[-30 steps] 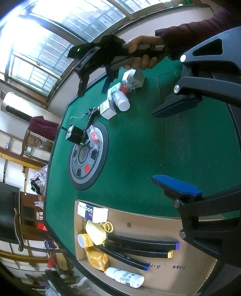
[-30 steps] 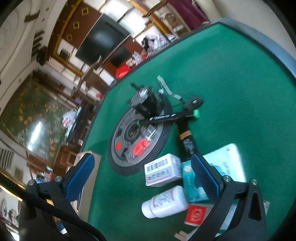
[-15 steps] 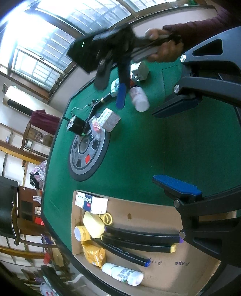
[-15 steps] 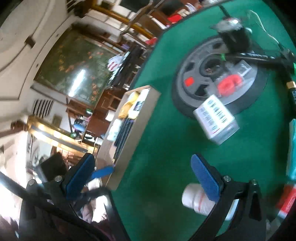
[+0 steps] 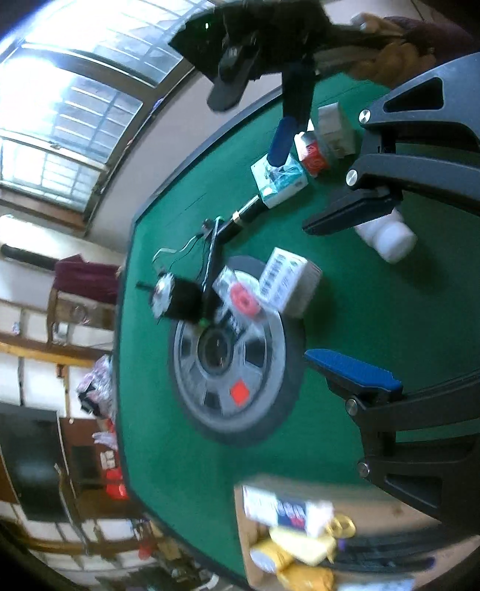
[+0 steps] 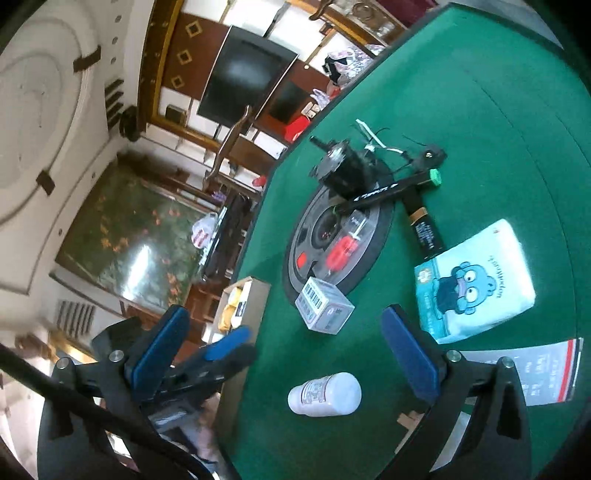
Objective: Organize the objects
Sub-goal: 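Grasp the white barcode medicine box with the left tool, then lift the medicine box with the left tool while the right tool grasps the white pill bottle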
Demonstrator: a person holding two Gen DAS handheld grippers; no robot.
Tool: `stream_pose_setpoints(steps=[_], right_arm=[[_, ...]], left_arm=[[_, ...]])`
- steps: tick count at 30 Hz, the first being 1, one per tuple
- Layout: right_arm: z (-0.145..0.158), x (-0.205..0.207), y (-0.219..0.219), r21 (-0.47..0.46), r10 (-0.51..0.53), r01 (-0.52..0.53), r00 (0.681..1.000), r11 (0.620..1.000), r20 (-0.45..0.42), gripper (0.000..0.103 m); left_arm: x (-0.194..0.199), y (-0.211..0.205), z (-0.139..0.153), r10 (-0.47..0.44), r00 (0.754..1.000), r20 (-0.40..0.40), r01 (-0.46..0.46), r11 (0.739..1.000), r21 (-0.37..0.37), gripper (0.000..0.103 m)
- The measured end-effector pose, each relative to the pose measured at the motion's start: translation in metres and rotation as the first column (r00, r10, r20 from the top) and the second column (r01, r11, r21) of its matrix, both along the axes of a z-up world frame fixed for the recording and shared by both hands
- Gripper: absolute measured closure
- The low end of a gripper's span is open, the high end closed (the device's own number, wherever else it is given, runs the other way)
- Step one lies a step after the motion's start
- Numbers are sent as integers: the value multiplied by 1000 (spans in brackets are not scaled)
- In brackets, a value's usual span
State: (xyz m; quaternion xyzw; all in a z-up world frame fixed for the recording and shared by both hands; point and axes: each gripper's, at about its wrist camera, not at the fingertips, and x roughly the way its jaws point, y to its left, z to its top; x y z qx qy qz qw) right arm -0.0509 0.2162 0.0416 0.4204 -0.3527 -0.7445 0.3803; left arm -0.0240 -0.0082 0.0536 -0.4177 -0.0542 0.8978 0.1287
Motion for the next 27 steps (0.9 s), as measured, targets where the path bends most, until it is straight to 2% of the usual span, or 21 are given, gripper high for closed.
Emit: stream_pose_setpoints(steps=[9, 13, 15, 18, 27], right_arm=[[4, 1, 1, 9, 11, -12, 1000, 1000, 3, 0], [3, 2, 0, 16, 9, -9, 1000, 1000, -1, 0], [3, 1, -2, 28, 8, -8, 1000, 1000, -4, 0], [2, 0, -5, 50, 6, -5, 1000, 999, -6, 0], [2, 2, -12, 136, -3, 7, 1000, 991, -29, 0]], left_arm=[[-41, 36, -30, -61, 998, -10, 59, 989, -135, 45], [-51, 41, -45, -86, 996, 38, 90, 990, -113, 46], [-50, 43, -48, -91, 996, 27, 93, 989, -115, 47], [-47, 46, -47, -106, 994, 28, 108, 986, -126, 63], [-32, 34, -27, -78, 997, -17, 76, 994, -81, 64]])
